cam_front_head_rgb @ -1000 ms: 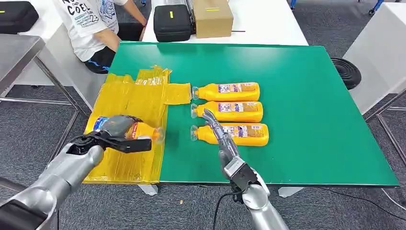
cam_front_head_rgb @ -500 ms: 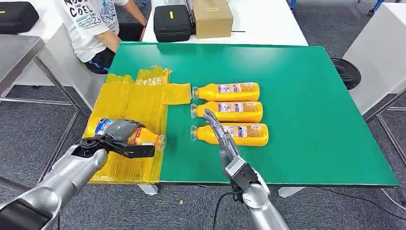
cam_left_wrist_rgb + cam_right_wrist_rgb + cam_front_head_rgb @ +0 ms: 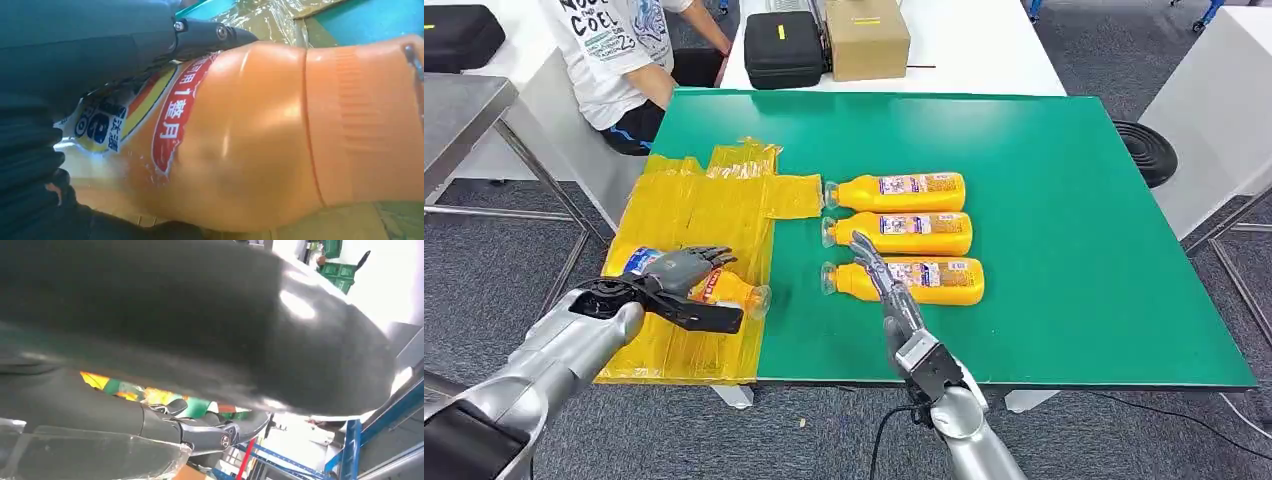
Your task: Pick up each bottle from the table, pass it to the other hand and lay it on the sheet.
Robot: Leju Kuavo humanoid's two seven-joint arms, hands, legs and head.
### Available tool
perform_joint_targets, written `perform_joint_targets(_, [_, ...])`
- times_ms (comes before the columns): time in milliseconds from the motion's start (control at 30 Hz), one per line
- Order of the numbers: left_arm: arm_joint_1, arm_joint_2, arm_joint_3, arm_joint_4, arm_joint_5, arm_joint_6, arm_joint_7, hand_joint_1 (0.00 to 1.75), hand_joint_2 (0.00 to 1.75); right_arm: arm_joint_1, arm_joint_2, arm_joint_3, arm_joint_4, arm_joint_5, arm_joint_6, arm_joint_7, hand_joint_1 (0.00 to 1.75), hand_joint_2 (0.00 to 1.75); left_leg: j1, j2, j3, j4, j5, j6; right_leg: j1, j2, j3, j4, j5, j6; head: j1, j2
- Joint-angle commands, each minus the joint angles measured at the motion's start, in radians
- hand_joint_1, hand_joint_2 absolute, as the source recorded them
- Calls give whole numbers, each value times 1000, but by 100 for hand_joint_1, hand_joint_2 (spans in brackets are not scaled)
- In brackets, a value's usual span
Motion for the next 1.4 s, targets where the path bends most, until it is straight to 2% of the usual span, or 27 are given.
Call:
perform_joint_targets(33, [-19,26,-78,55,-6,-14,-15,0,175,14,-25,-30,32,-3,-6,-15,0,0,0,2,5,-1,-2,0,1,0,5,-2,-1,-2,0,0])
perform_joint_targets(100, [-31,36,-84,43,-5,-29,-21,0,175,13,-25,-34,34,-3,-5,-15,0,0,0,2,6,-1,-2,0,1,0,6,-2,-1,-2,0,0])
perform_joint_targets(133, [-34,41,-80,26,7,-30,-31,0,0,10,-22,-39,37,-3,-6,-14,0,0,0,2,3,-1,-1,0,1,1,3,-1,-1,-2,0,0])
perform_joint_targets(300, [-30,63,-77,-62,31,-5,-35,0,0,3,-26,-51,45,-8,-5,-14,0,0,1,0,4,0,-2,0,1,-1,4,-1,-2,-2,0,0])
perform_joint_targets(433, [5,133,-84,-219,38,15,-13,0,0,1,-32,-57,60,-8,-5,-15,0,0,0,2,3,0,-1,0,1,0,3,-1,-1,-2,0,0])
perform_joint_targets(567, [19,179,-99,-350,42,-18,5,0,0,-20,-33,-56,81,-18,-8,-19,0,0,1,2,4,0,-3,0,1,0,4,-1,-2,-3,0,0])
perform_joint_targets(833, [22,239,-131,-446,85,-63,-4,0,0,-30,-16,-61,88,-34,-3,-8,0,0,1,2,1,0,-2,0,1,1,1,0,-1,-2,0,0])
perform_joint_targets(1033, [16,324,-167,-550,159,-129,-27,0,0,-35,-21,-64,89,-44,10,-4,0,0,1,3,2,0,-2,0,1,2,2,0,-1,-2,0,0])
perform_joint_targets(1200, [57,364,-73,-629,290,-110,-15,0,0,-22,-49,-100,31,0,-35,35,0,0,1,2,0,1,-2,0,1,1,1,0,-1,-2,0,0])
perform_joint_targets(1233, [73,354,-43,-627,319,-92,-11,0,0,-23,-53,-103,30,13,-44,46,0,0,1,3,3,1,-4,0,1,1,4,0,-3,-3,0,0])
perform_joint_targets(1267, [143,327,51,-638,383,-35,-5,0,0,-23,-64,-124,20,65,-85,88,0,175,1,2,0,1,-2,0,1,1,1,0,-1,-2,0,0])
perform_joint_targets(1300, [203,306,115,-654,412,15,-9,0,175,-25,-70,-146,16,100,-111,110,0,175,0,1,0,0,-1,0,1,0,0,0,-1,-1,0,0])
perform_joint_targets(1333, [235,294,144,-662,410,34,-13,0,175,-27,-72,-164,14,119,-104,118,0,175,-1,3,4,-2,-2,1,0,1,4,-2,-2,-2,0,0])
perform_joint_targets(1367, [328,230,262,-686,473,119,-45,0,175,-36,-84,-184,20,194,-134,161,0,175,-1,2,2,-2,-1,1,0,1,2,-2,-1,-1,0,0])
perform_joint_targets(1400, [366,211,283,-699,453,134,-52,0,175,-42,-84,-204,26,201,-126,159,0,175,-1,3,7,-3,-2,1,-1,1,7,-3,-2,-2,-1,0])
